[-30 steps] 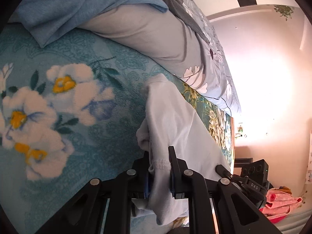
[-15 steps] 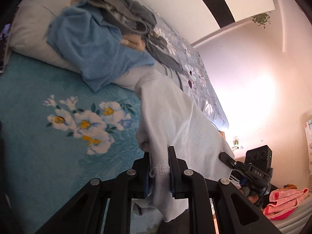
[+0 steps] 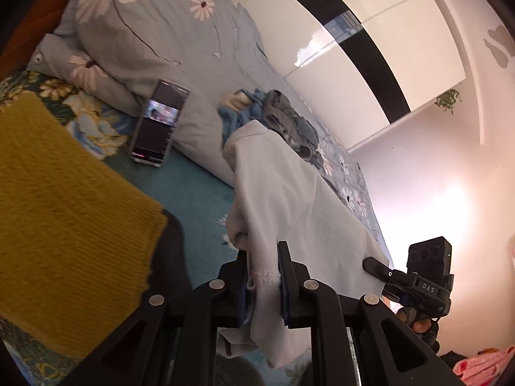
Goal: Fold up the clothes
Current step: 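Carry the folded shirt to the stack of yellow and black garments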
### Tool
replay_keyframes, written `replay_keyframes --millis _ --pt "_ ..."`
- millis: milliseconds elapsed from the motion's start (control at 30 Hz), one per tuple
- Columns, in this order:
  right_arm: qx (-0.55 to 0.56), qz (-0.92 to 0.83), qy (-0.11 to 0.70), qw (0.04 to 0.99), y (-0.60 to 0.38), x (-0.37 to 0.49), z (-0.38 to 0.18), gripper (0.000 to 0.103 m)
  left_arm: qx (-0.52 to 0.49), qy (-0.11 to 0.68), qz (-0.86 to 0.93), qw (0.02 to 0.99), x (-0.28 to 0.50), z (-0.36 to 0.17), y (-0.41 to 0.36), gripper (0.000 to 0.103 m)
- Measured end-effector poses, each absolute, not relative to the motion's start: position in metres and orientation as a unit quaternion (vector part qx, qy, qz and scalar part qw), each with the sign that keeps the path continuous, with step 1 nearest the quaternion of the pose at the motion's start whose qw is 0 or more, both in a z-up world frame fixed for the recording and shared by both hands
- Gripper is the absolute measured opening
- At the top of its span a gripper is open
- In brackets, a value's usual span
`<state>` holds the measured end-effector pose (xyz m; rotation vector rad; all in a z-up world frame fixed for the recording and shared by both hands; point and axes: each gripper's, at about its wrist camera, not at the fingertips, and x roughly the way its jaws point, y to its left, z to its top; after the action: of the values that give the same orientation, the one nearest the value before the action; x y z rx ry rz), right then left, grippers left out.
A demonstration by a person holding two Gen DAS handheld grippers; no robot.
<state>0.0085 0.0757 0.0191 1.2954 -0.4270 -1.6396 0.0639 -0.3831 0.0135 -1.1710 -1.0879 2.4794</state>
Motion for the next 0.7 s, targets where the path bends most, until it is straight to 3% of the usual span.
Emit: replay_keyframes --millis 400,700 --pt "0.576 -0.584 -0.113 0.561 -0.116 0.067 -0.006 0.011 -0.378 -0.367 0.850 -0.017 0.123 0.016 -0.565 0.016" --pt "0.608 -0.584 -0.087 0.530 -0.166 0.072 -0.052 0.011 -0.398 -0.413 0.818 -0.034 0.127 -0.042 -0.612 0.017"
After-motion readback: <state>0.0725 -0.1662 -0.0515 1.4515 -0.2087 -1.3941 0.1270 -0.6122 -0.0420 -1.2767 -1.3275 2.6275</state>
